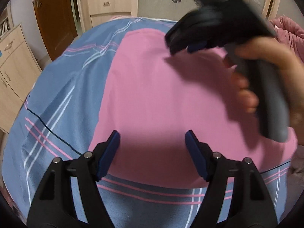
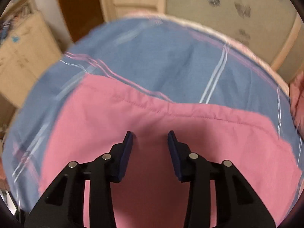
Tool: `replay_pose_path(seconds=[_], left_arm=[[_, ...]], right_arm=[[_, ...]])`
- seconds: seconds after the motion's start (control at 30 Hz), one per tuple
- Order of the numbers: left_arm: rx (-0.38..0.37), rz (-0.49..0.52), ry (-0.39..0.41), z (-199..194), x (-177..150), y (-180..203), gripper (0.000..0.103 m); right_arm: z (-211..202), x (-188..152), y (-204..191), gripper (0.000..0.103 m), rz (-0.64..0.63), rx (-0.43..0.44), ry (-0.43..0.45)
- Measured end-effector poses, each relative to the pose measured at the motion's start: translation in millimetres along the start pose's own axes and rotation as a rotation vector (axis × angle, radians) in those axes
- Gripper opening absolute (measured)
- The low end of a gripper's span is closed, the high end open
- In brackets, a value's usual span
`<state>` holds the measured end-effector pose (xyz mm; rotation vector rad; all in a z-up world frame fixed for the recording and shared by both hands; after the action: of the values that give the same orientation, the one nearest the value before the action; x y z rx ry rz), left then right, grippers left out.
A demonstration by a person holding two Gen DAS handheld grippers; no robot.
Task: Fold large clothes
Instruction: 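Press and smooth the folded pink bundle flat with both grippers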
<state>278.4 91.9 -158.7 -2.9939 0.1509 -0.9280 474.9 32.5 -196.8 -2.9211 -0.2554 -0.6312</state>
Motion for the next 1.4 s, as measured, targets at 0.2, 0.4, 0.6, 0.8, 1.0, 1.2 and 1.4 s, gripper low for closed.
replay_pose_path(seconds=[0.2,0.4,0.6,0.8,1.0,1.2,1.4], left_arm=[[-0.018,0.011,0.023,-10.0,-1.1,-2.7,0.073],[-0.062,0.059,0.124,-49.8,6.5,31.0,0.073],[-0.096,0.197,0.153,-53.3,15.3,108.2,0.073],[-0.085,0.219,-0.015,13.2,12.6,145.4,0.076],[-0.132,0.192,0.004,4.0,16.9,150.0,0.076],[-0.132,0.246,0.056,-2.8,47.5,182.0,0.076],[-0.019,0.294,-0.029,43.3,67.9,210.0,0.080]], right_arm=[[-41.1,-5.4,36.6,0.040,0.110,0.212,0.080],[-106.3,-38.6,146.9,0.040,0.236,0.116,0.180],[-76.9,-69.8,240.7,0.041,0.368,0.092,0.099],[-58.3,-75.2,227.0,0.044,0.260,0.019,0.125],[-120.8,-93.6,259.5,0.082,0.235,0.042,0.247],[-162.4,-152.9,339.9,0.071,0.372,0.017,0.260],[-96.9,-204.7,333.3,0.072,0.306,-0.052,0.129]])
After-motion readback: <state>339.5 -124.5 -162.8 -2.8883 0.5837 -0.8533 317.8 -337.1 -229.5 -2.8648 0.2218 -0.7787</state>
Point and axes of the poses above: each gripper's, at about its wrist camera, not at the fingertips, and z roughly the way its jaws point, y to its right, x to its top, the point moved 3 cm from there along z, roughly the way its jaws point, and after that the axes turned 10 degrees about z, right-handed, at the moved point
